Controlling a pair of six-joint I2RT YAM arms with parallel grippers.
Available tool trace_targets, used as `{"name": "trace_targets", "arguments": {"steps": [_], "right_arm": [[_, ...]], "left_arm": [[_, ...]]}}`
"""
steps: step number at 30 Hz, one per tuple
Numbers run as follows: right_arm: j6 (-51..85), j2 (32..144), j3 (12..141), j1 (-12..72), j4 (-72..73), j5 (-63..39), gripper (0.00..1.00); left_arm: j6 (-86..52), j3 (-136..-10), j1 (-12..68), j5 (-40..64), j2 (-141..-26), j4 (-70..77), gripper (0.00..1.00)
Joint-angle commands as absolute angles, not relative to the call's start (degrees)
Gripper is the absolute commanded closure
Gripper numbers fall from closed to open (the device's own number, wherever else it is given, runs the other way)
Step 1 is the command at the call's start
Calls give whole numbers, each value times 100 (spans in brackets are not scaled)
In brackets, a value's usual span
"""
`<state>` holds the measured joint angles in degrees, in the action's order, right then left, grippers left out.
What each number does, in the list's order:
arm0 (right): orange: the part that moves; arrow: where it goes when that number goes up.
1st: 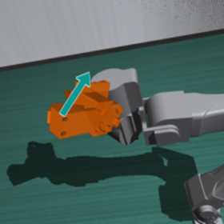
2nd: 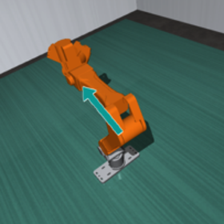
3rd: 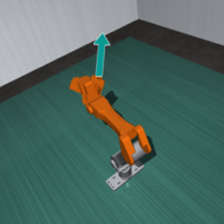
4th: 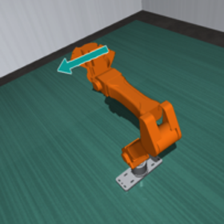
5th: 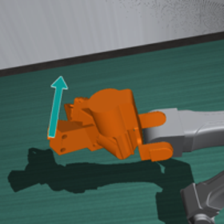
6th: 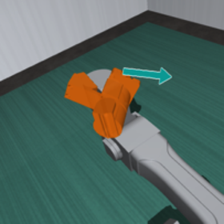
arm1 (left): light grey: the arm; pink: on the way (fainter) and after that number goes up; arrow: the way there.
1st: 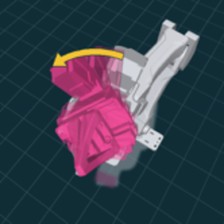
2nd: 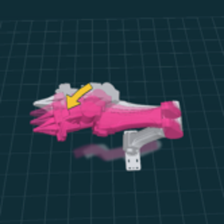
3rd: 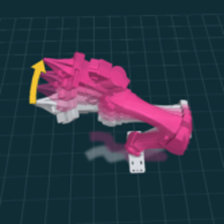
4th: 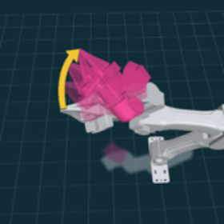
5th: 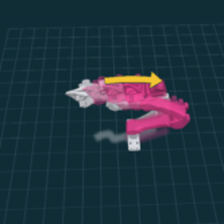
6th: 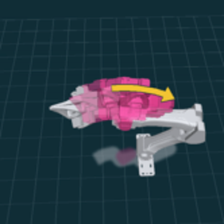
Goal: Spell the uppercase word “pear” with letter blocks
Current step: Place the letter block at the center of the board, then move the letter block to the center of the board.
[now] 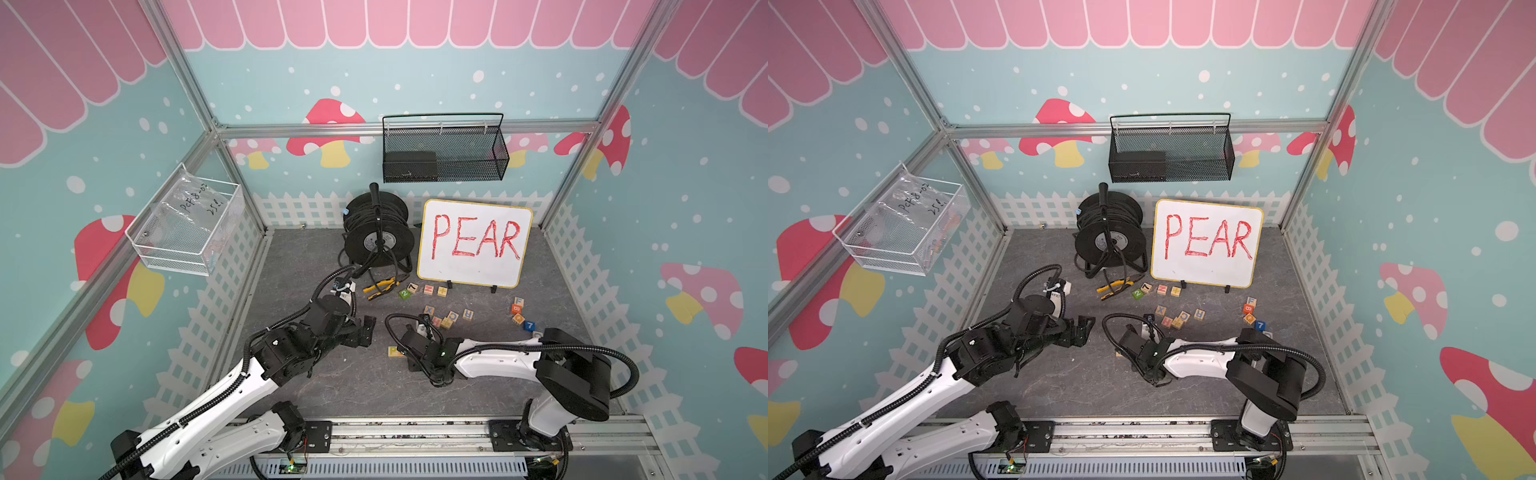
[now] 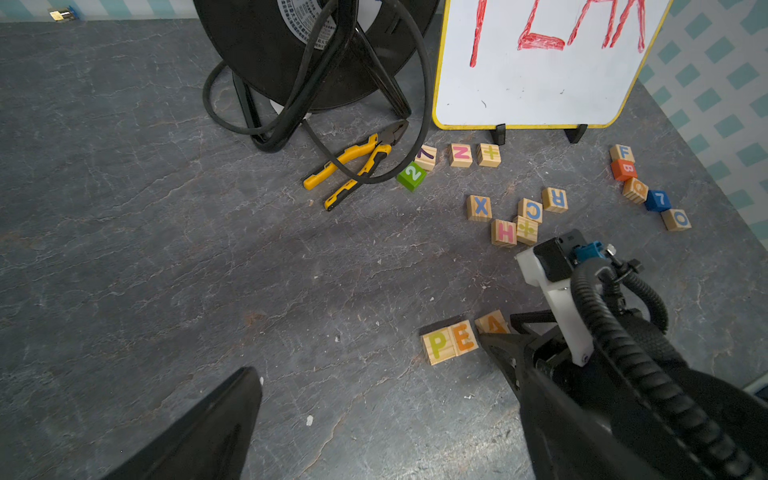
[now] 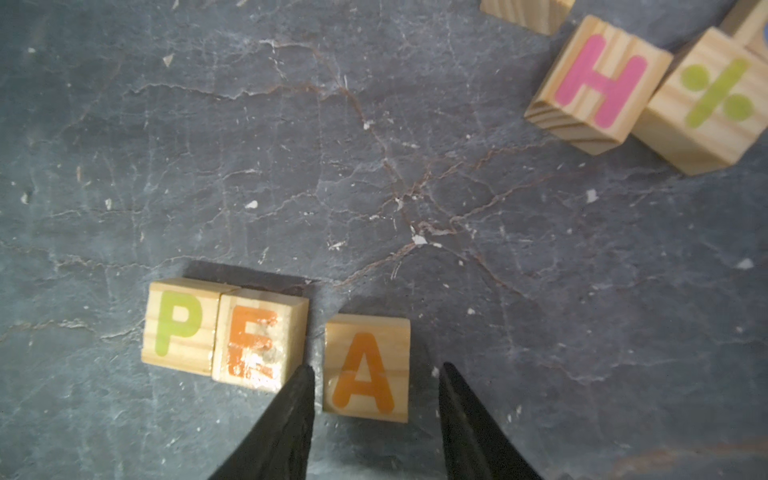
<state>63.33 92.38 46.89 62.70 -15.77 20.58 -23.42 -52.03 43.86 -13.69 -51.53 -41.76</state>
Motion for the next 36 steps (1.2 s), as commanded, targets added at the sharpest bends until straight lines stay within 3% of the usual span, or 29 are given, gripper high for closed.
{"name": "trace_targets", "arguments": {"steps": [1, 4, 8, 36], "right_arm": [[6408, 8784, 4667, 6303, -1804, 2404, 43], [6441, 8474, 4513, 6293, -1886, 2589, 31], [6741, 8225, 4420, 6177, -2335, 2773, 26], [6878, 8841, 4110, 5886, -2097, 2267, 21]], "left_arm": [[-2359, -5194, 4333, -1309, -5084, -4191, 1], [-2366, -5194, 4298, -1261, -5114, -4176, 1], [-2375, -5177, 4276, -1173, -5176, -4154, 1], [-2386, -5185, 4184, -1043, -5279, -4116, 1]]}}
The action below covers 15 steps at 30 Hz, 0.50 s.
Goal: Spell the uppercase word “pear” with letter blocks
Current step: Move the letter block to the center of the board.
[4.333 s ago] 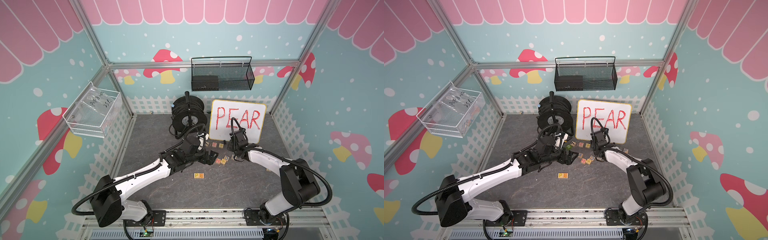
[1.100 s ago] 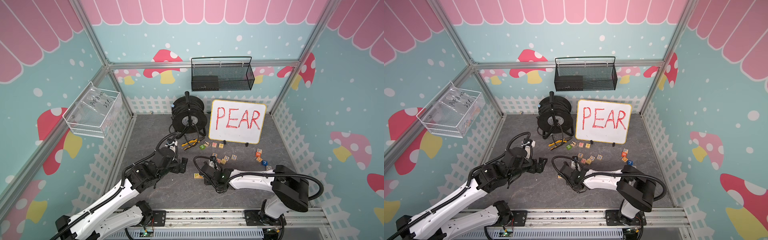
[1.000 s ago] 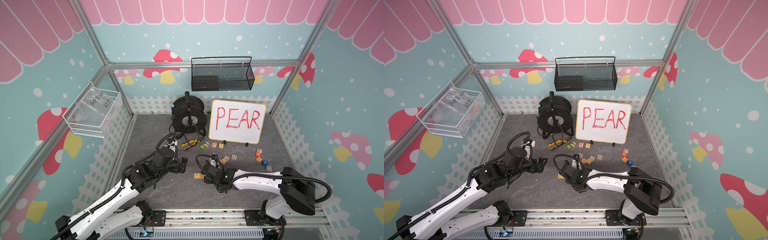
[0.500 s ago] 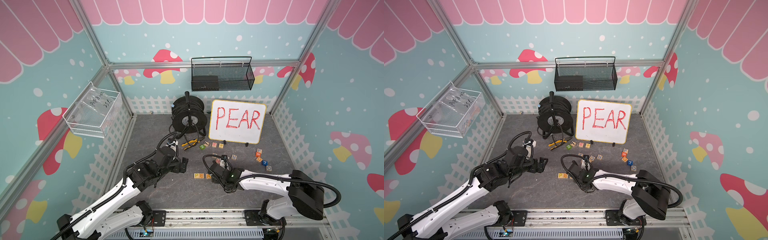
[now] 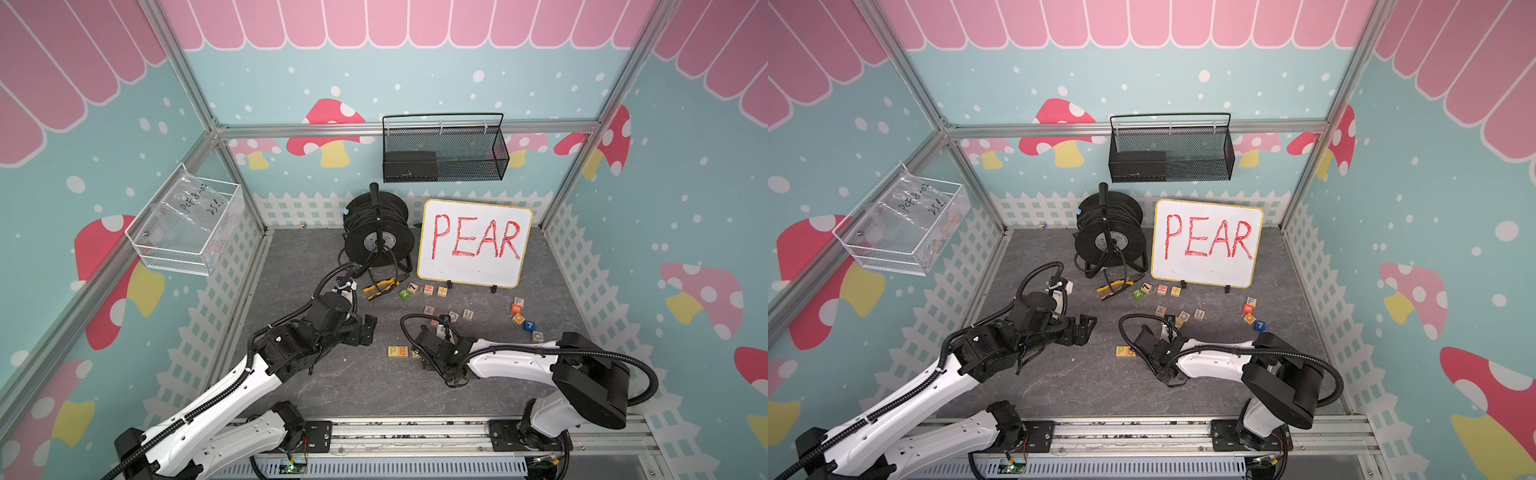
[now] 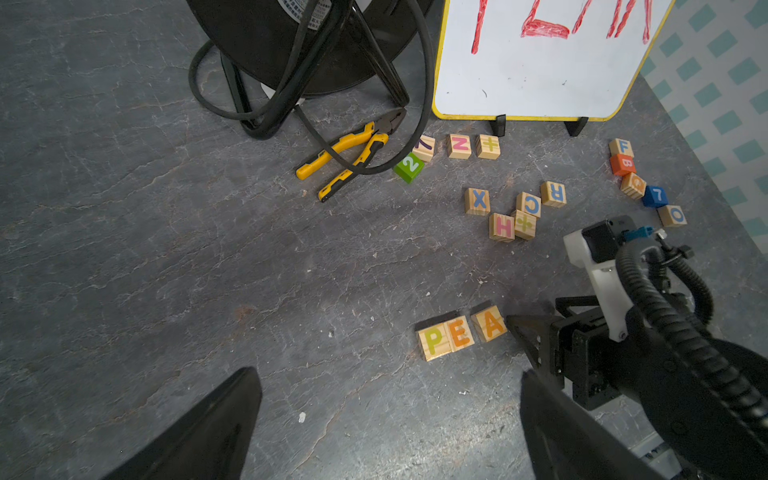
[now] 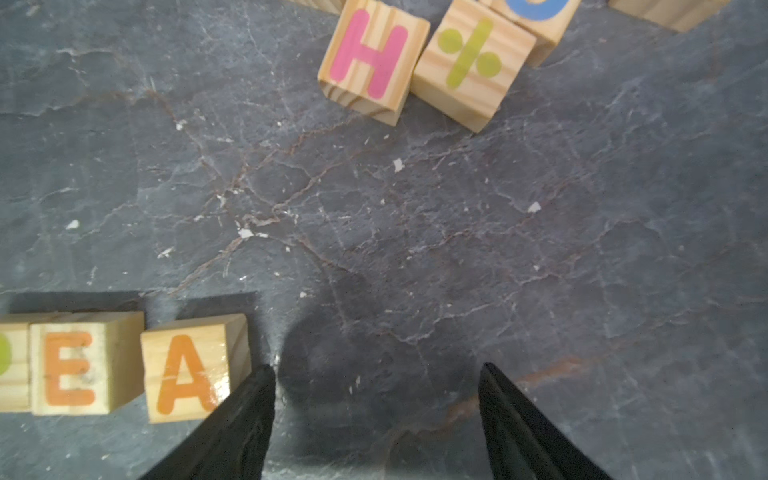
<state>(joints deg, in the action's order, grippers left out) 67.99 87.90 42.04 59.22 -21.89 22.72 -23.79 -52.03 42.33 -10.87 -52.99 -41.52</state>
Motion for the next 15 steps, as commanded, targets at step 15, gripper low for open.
{"name": "trace_targets", "arguments": {"steps": [15], "right_arm": [[6715, 9007, 4210, 5876, -1855, 2191, 21]], "left_arm": [[-2399, -5177, 4172, -1035, -5282, -4108, 1]]}}
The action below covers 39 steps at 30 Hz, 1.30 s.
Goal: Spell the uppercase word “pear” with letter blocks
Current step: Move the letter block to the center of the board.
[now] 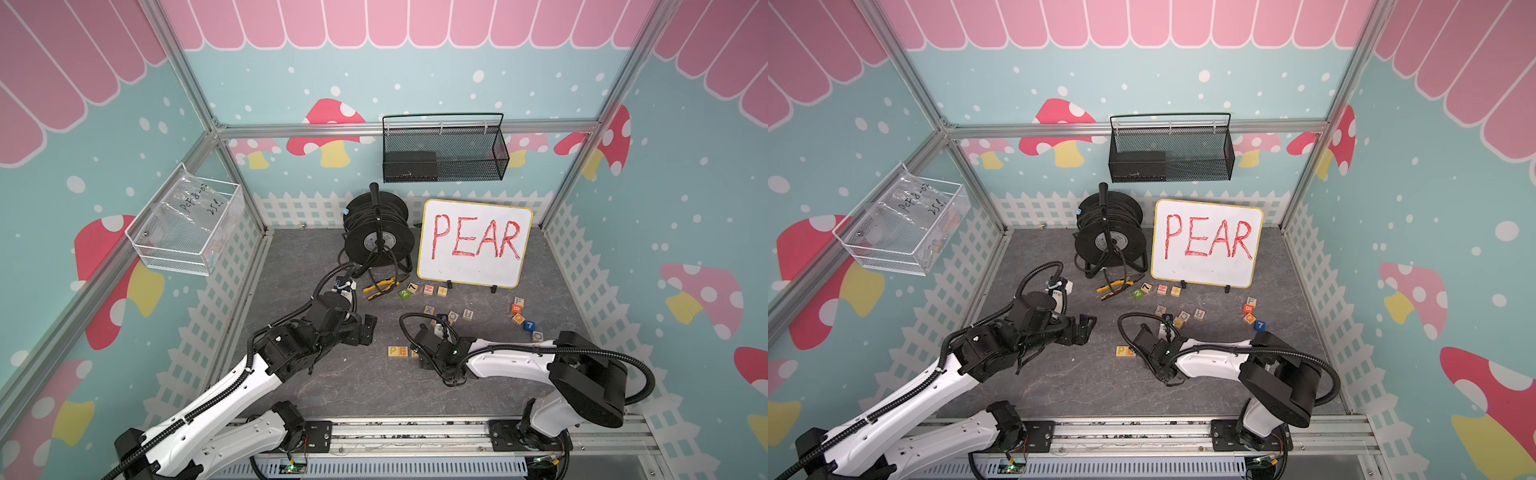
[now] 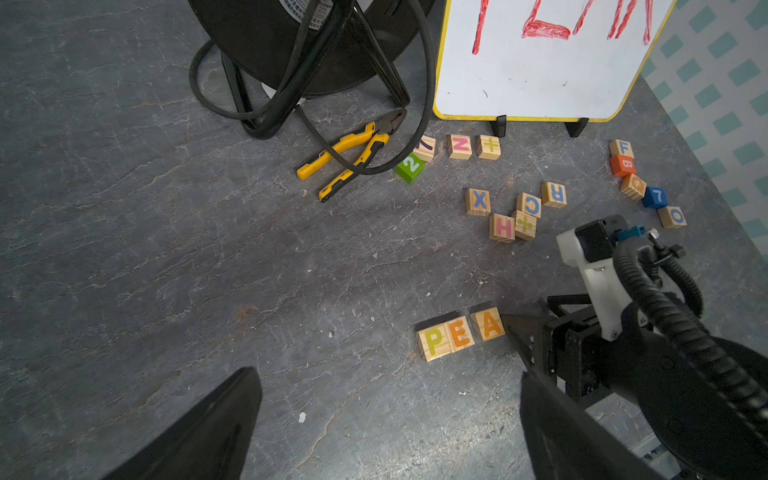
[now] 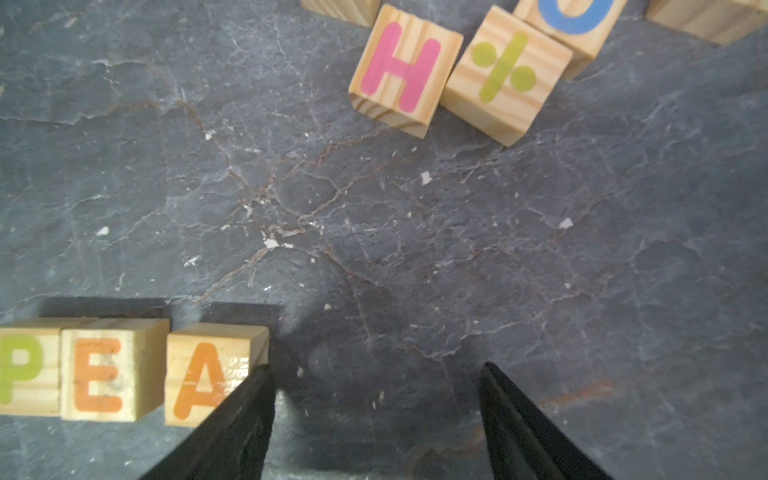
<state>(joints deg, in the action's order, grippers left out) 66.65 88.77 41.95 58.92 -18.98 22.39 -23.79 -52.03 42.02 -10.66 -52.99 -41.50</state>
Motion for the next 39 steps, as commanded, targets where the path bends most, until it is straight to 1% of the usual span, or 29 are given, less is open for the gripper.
{"name": "trace_targets", "arguments": {"steps": [1, 25, 33, 39], "right_arm": [[6716, 9014, 4210, 5877, -1840, 2185, 21], [6572, 9066, 4428, 5874, -1651, 2175, 21], [6507, 8611, 4443, 5734, -1982, 2545, 21], [6196, 7997, 4492, 5343, -2291, 2899, 18]], "left_arm": [[-2391, -5178, 4166, -1030, -5275, -4112, 1], [-2403, -5168, 4142, -1039, -5307, -4111, 1], [-2334, -5185, 4131, -931, -5372, -4031, 1], [-2196, -5194, 4131, -540, -5450, -3779, 1]]}}
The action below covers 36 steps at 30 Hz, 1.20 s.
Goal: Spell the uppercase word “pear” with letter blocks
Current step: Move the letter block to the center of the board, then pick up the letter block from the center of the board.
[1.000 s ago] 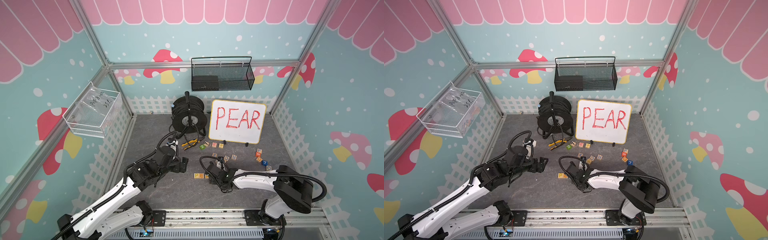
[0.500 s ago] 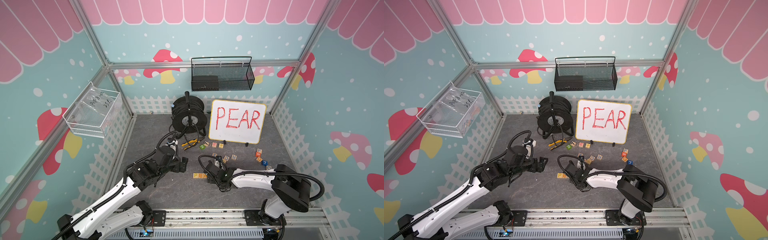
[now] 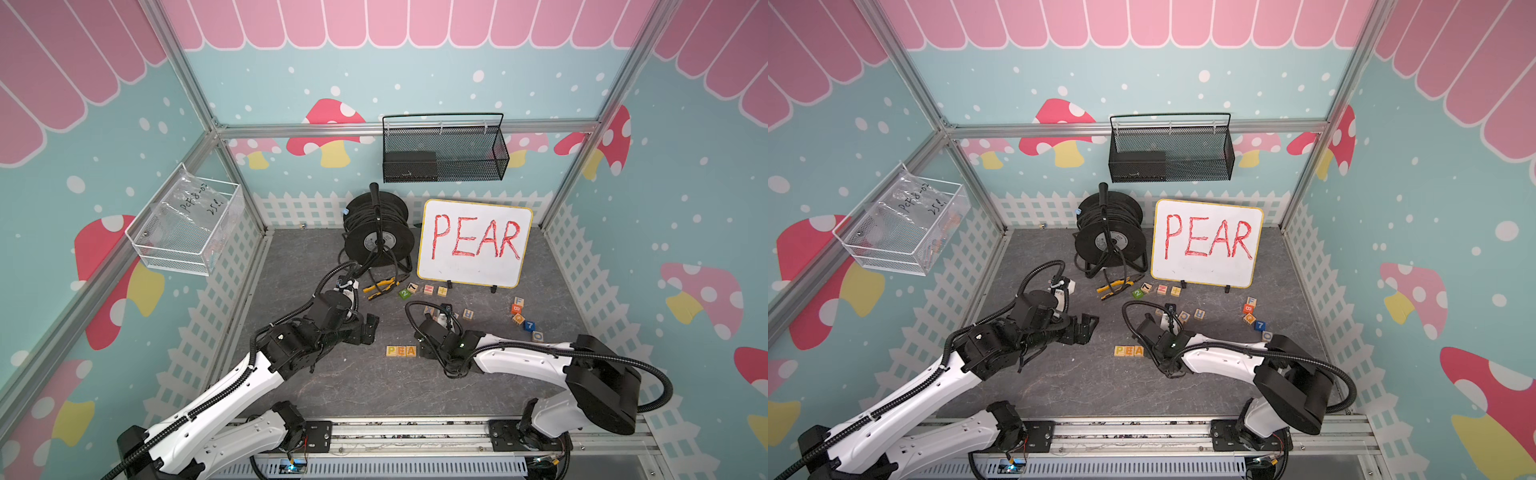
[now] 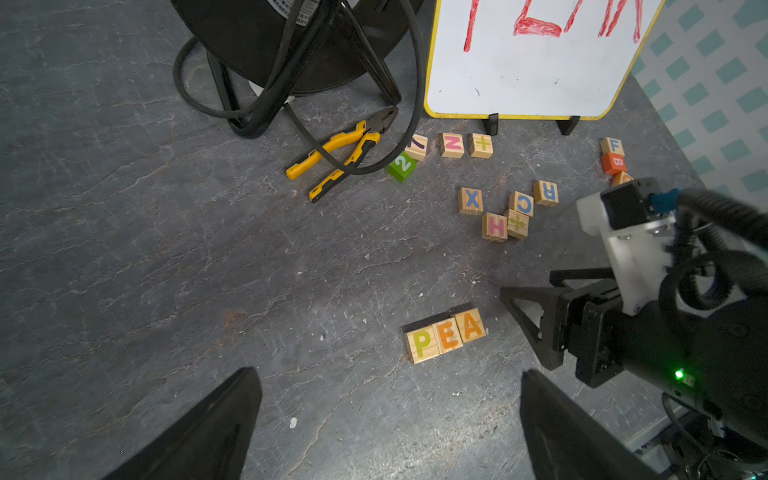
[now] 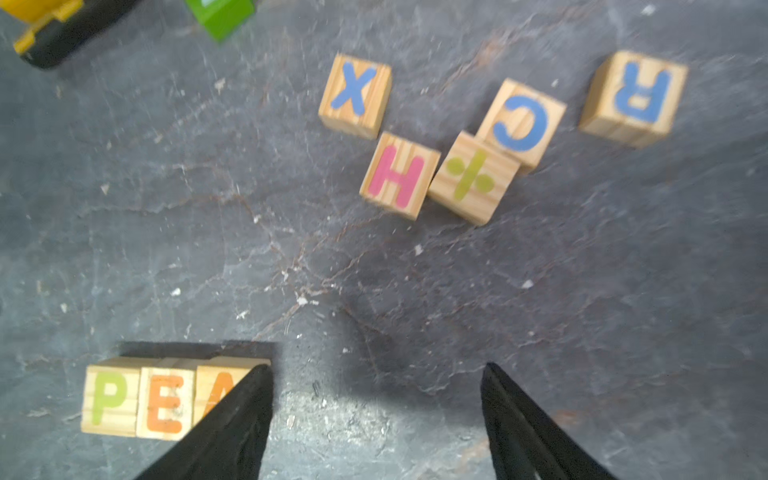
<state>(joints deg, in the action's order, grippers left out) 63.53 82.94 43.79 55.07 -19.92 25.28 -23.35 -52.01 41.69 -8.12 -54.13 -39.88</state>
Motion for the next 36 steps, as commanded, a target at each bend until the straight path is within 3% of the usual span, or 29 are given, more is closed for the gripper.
{"name": "trace_targets", "arguments": {"steps": [1, 10, 24, 36], "right_arm": [[6145, 7881, 4483, 5247, -2306, 2917, 18], [5853, 7312, 4265, 4153, -2375, 2799, 18], [5340, 8204, 4310, 2798, -1743, 2255, 31], [4939, 8775, 4465, 2536, -1158, 1932, 34]], "left_arm": [[-2173, -5199, 4131, -470, -5486, -3740, 1], [-1939, -5595, 4137, -99, -6039, -3540, 1], [-1462, -6408, 4142, 606, -7189, -3349, 1], [-1362, -6293, 4115, 809, -7543, -3179, 1]]}}
